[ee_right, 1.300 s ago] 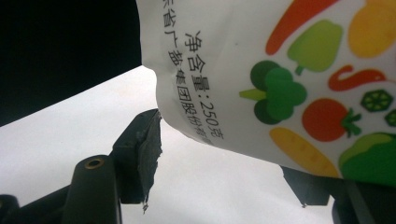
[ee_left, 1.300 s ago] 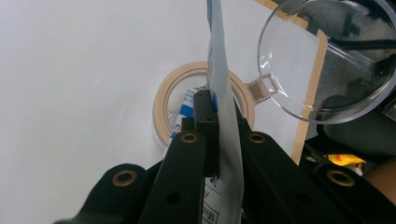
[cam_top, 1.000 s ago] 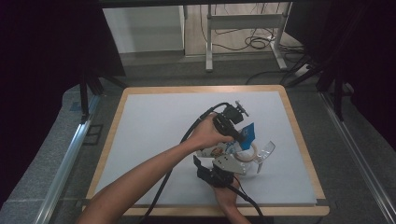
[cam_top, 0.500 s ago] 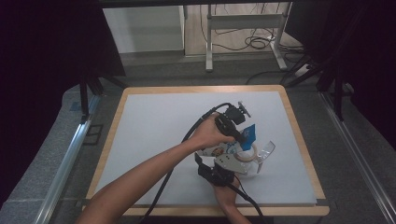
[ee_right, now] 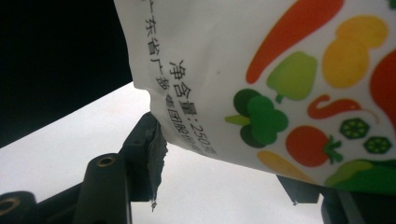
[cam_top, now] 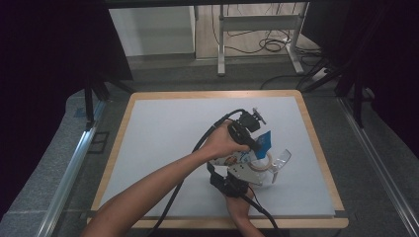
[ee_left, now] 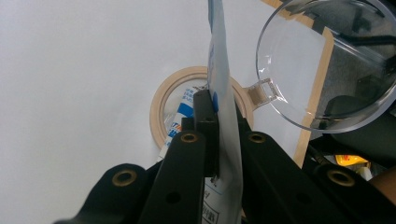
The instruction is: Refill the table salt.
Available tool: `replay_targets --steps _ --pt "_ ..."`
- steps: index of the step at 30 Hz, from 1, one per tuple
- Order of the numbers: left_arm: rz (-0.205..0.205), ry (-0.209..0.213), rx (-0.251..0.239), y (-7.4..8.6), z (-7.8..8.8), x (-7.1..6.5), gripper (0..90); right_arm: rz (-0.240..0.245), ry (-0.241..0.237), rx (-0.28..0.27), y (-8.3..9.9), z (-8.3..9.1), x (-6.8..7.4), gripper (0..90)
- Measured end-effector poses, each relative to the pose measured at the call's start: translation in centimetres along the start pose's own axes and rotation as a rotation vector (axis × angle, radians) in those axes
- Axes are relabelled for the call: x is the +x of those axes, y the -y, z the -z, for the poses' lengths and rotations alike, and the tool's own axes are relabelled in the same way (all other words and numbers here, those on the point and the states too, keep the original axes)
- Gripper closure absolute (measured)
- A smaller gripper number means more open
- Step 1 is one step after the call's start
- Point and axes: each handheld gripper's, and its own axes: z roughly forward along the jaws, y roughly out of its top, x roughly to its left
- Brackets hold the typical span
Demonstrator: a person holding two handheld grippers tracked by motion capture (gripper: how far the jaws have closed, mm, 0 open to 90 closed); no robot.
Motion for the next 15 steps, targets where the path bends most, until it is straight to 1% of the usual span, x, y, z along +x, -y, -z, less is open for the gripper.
replay_targets --steps 2,3,4,6,7,12,15 --pt "0.001 -0.002 0.001 0.00 -0.02 -0.05 90.0 -0.004 0.001 0.000 -0.01 0.03 -0.02 42.0" --pt "0.001 -0.006 0.001 -0.01 -0.04 -0.09 90.0 -0.015 0.000 0.000 -0.04 0.07 0.00 42.5" --pt "-0.001 -0.007 0.000 -0.02 -0.04 -0.11 90.0 -0.013 -0.002 0.000 -0.05 0.10 -0.06 43.0" --pt "-0.003 -0.008 0.003 -0.05 -0.05 -0.17 90.0 -0.030 -0.002 -0.001 -0.11 0.17 -0.02 43.8" --pt "-0.001 -0.010 0.003 -0.08 -0.06 -0.24 90.0 -0.026 0.002 -0.003 -0.11 0.17 -0.05 44.2" --pt "-0.014 -0.018 0.013 -0.27 -0.07 -0.39 90.0 -0.049 0.003 -0.004 -0.33 0.30 -0.07 46.6" --pt "-0.015 -0.018 0.011 -0.44 0.11 -0.46 90.0 -0.042 0.005 -0.006 -0.60 0.29 -0.16 46.9"
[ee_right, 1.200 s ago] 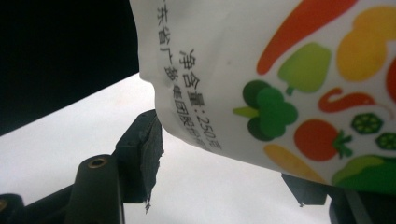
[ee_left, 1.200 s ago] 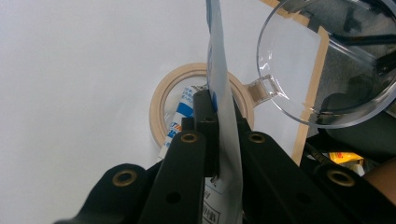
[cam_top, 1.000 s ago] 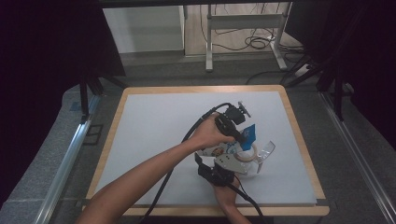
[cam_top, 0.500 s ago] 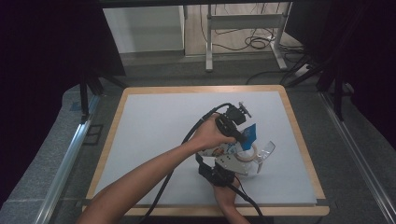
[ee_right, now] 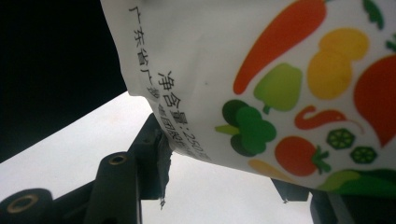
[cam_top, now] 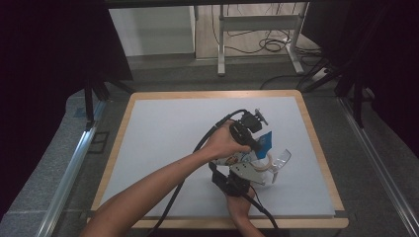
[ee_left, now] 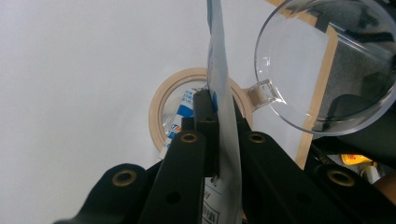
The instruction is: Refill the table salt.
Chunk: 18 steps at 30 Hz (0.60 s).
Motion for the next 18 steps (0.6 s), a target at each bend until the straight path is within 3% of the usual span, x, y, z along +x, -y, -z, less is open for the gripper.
replay_targets --steps 6,18 --pt "-0.007 -0.006 0.026 -0.07 -0.08 -0.04 90.0 -0.005 -0.003 -0.002 -0.14 0.01 0.17 46.7" --pt "-0.011 -0.005 0.033 -0.16 -0.15 -0.07 90.0 0.012 0.005 -0.008 -0.29 -0.06 0.28 47.0"
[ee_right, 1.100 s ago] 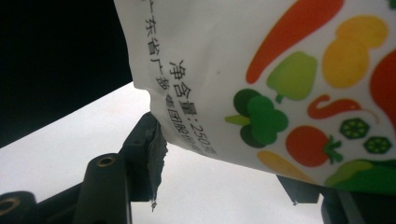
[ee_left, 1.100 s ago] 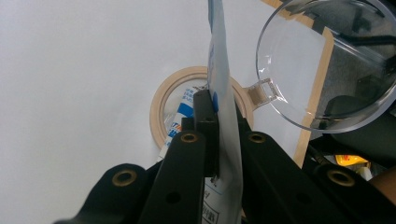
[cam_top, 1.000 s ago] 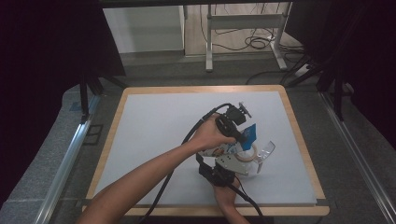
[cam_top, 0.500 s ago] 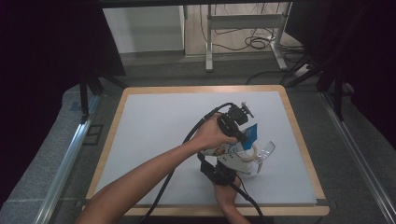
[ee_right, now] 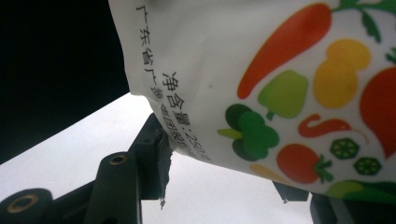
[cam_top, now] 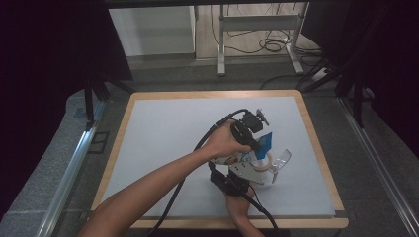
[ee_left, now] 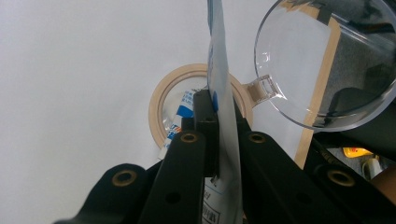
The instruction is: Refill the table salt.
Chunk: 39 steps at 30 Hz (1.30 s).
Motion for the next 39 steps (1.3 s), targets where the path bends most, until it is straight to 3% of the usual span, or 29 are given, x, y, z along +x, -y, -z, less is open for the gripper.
replay_targets --steps 39 --pt "-0.009 0.007 0.007 -0.14 -0.35 -0.02 90.0 0.017 0.015 -0.005 0.03 0.00 -0.09 49.2"
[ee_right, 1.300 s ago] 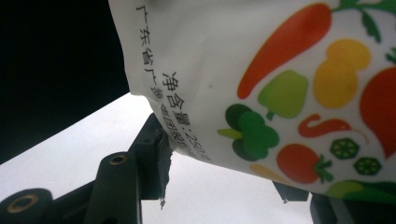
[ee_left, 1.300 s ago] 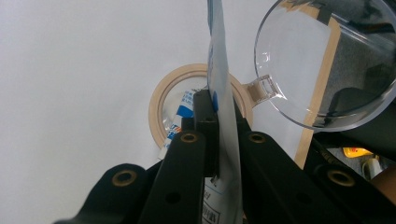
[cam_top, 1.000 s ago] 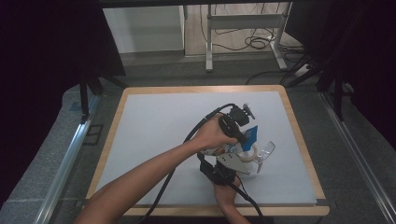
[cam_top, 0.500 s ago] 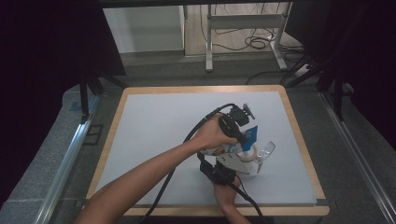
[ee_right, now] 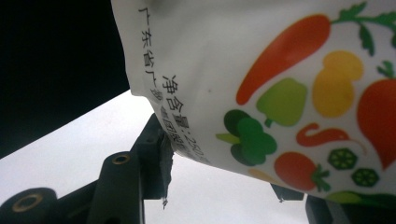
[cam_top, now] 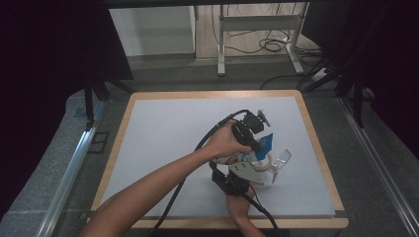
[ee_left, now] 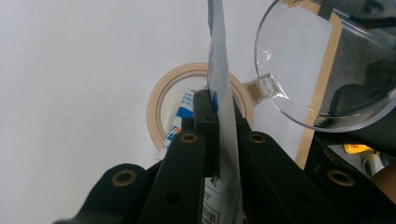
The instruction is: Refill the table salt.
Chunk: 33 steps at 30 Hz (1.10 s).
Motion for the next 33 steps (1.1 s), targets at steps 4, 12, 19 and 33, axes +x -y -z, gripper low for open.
replay_targets --steps 4,12,19,33 --pt "0.000 0.001 -0.001 0.00 0.00 -0.02 90.0 -0.002 0.000 0.000 -0.02 0.03 0.01 49.5" --pt "-0.001 0.002 0.000 -0.05 -0.03 -0.05 90.0 0.003 0.004 -0.003 -0.06 0.04 -0.08 50.4" --pt "-0.003 0.001 0.004 -0.08 0.01 -0.08 90.0 0.004 0.003 -0.006 -0.10 0.07 -0.06 50.6" --pt "-0.005 0.004 0.000 -0.18 0.07 -0.17 90.0 0.002 0.007 -0.012 -0.17 0.09 -0.07 50.6"
